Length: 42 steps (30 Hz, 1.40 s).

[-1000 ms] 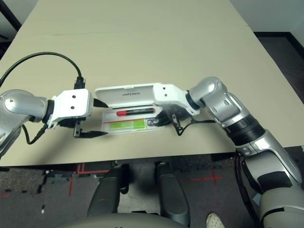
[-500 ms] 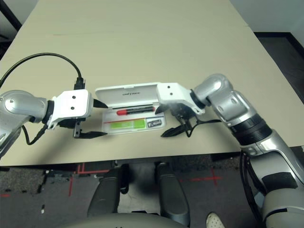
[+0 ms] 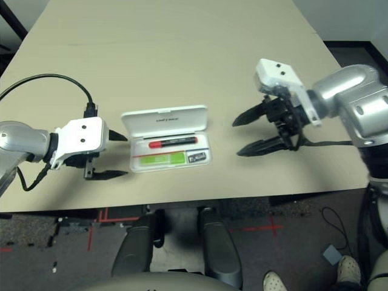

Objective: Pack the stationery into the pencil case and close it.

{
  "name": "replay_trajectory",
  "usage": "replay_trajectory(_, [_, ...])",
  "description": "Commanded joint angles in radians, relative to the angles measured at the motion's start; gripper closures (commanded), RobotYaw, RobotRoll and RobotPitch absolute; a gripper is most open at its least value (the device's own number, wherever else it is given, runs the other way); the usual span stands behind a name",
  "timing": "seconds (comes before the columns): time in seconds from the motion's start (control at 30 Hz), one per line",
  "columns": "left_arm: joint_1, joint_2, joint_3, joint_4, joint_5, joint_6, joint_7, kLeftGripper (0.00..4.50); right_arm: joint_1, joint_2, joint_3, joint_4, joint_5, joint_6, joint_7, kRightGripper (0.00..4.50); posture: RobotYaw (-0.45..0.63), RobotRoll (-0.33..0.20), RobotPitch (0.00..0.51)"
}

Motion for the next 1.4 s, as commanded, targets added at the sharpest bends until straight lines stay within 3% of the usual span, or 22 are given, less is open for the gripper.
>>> replay_trajectory(0.03, [0.017,0.015,0.015,0.023,-0.003,-0.020,-0.005,0.00,0.035,-0.042,-0.019,-0.031,0.036,0.018,0.006,0.01,0.07,0.000,0.205])
replay_trajectory(0.37, [-0.021,-0.008,0.028,0.139,0.025,-0.048,0.034,0.00,0.070,-0.069,-0.041,-0.014,0.012,0.013,0.003,0.01,0.05,0.000,0.210])
replay_trajectory(0.43, [-0.049,-0.030,0.035,0.184,0.033,-0.037,0.069,0.23,0.071,-0.063,-0.047,-0.011,0.006,0.012,-0.004,0.00,0.05,0.000,0.211])
replay_trajectory(0.5, [-0.085,-0.060,0.043,0.247,0.049,-0.042,0.112,0.67,0.073,-0.055,-0.054,-0.007,0.003,0.010,-0.016,0.00,0.05,0.000,0.212])
replay_trajectory(0.8, [-0.202,-0.197,0.020,0.489,0.120,-0.160,0.223,4.29,0.085,-0.042,-0.059,-0.022,-0.005,0.011,-0.039,0.00,0.04,0.000,0.213])
replay_trajectory(0.83, [-0.208,-0.209,0.017,0.497,0.125,-0.170,0.224,4.47,0.086,-0.042,-0.059,-0.023,-0.005,0.011,-0.040,0.00,0.04,0.000,0.213])
replay_trajectory(1.03, [-0.240,-0.275,0.002,0.479,0.110,-0.169,0.204,4.47,0.087,-0.044,-0.058,-0.032,-0.007,0.013,-0.046,0.00,0.03,0.000,0.215])
replay_trajectory(1.4, [-0.220,-0.291,-0.011,0.417,0.081,-0.168,0.141,4.47,0.086,-0.040,-0.049,-0.037,-0.019,0.012,-0.054,0.00,0.02,0.000,0.215])
